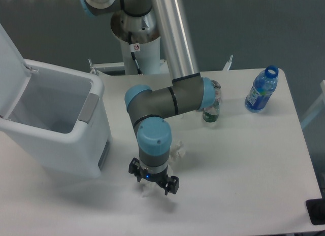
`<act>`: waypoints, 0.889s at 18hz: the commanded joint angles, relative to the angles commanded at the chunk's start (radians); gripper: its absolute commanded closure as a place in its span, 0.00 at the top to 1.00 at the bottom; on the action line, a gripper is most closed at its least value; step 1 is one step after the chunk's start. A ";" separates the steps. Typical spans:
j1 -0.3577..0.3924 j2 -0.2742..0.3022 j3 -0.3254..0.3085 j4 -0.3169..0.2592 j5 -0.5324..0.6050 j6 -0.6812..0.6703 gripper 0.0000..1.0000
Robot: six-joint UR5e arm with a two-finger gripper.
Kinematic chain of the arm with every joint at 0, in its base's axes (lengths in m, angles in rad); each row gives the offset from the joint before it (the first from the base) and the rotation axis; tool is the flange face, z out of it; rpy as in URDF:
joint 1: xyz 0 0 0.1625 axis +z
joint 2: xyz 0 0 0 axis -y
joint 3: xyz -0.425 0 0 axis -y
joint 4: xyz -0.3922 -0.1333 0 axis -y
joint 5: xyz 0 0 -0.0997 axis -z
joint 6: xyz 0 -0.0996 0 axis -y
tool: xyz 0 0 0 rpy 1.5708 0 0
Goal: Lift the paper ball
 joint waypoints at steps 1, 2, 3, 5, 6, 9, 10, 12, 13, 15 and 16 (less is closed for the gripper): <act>0.000 0.000 -0.002 0.000 0.005 0.000 0.93; 0.000 0.000 -0.003 0.000 0.006 0.000 0.92; 0.000 -0.002 -0.003 0.000 0.008 0.000 0.91; -0.002 -0.003 -0.006 0.000 0.008 0.000 0.84; -0.002 -0.003 -0.006 0.000 0.008 -0.002 0.76; -0.002 -0.003 -0.006 0.000 0.008 -0.002 0.51; -0.003 -0.003 -0.008 0.000 0.008 -0.003 0.44; -0.002 -0.003 -0.006 0.000 0.008 -0.005 0.28; -0.002 -0.003 -0.006 0.000 0.008 -0.005 0.19; -0.002 -0.003 -0.003 0.000 0.009 -0.005 0.05; -0.002 -0.005 0.000 0.000 0.008 -0.005 0.01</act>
